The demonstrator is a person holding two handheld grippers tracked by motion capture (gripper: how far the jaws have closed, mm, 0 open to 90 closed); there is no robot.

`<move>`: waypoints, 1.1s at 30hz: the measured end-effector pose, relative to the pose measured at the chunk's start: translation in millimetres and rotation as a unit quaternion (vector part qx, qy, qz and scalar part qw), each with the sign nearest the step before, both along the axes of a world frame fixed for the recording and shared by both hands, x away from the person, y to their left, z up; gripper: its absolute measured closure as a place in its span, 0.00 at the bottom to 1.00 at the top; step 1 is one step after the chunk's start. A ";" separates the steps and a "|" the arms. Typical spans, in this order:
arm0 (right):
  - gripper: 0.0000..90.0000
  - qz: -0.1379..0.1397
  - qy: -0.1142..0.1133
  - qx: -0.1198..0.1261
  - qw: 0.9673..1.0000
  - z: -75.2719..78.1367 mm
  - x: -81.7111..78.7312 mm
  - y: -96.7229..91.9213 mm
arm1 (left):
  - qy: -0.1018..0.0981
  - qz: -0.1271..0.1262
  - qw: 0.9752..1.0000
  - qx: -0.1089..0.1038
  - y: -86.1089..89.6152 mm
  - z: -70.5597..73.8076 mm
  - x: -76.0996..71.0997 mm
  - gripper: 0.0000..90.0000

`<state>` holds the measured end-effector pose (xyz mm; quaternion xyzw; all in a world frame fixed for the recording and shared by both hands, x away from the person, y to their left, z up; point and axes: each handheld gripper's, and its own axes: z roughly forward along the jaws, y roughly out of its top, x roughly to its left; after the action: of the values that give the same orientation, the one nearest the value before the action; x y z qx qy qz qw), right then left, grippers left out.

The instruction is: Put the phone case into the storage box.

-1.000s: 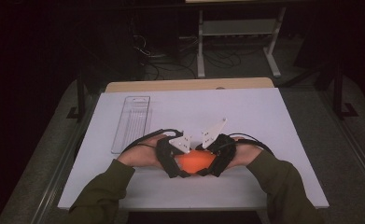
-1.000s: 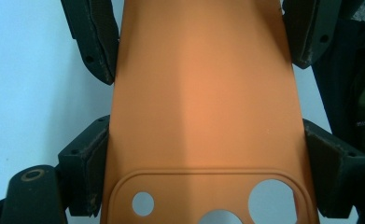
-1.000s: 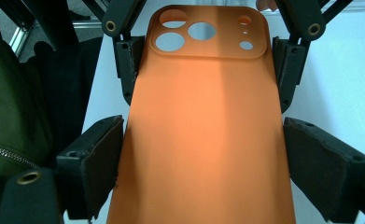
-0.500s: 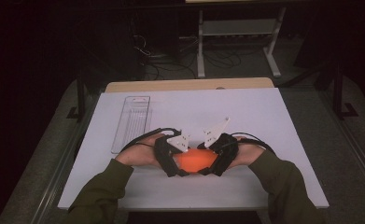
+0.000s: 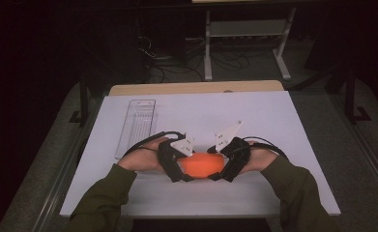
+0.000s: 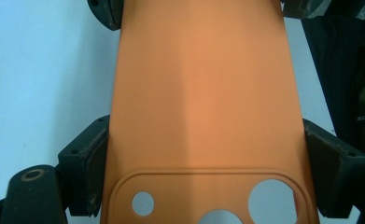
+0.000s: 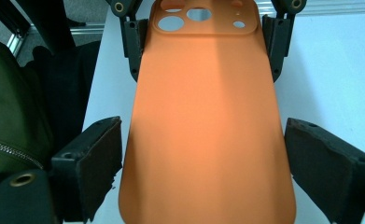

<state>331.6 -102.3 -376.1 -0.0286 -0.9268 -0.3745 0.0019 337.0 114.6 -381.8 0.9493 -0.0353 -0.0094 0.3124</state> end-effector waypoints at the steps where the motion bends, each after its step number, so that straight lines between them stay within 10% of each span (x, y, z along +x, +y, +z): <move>1: 0.12 -0.002 0.002 -0.001 1.000 0.2 -0.2 -0.4 | -0.002 0.000 1.000 0.000 0.3 0.1 0.0 0.17; 33: 0.03 -0.073 0.002 0.026 0.997 -4.3 -5.8 -36.6 | -0.008 0.024 1.000 -0.002 12.3 0.8 5.2 0.17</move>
<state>325.8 -138.8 -380.4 -0.0973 -0.9119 -0.3980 -0.0226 342.2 126.9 -381.0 0.9494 -0.0150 0.0057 0.3138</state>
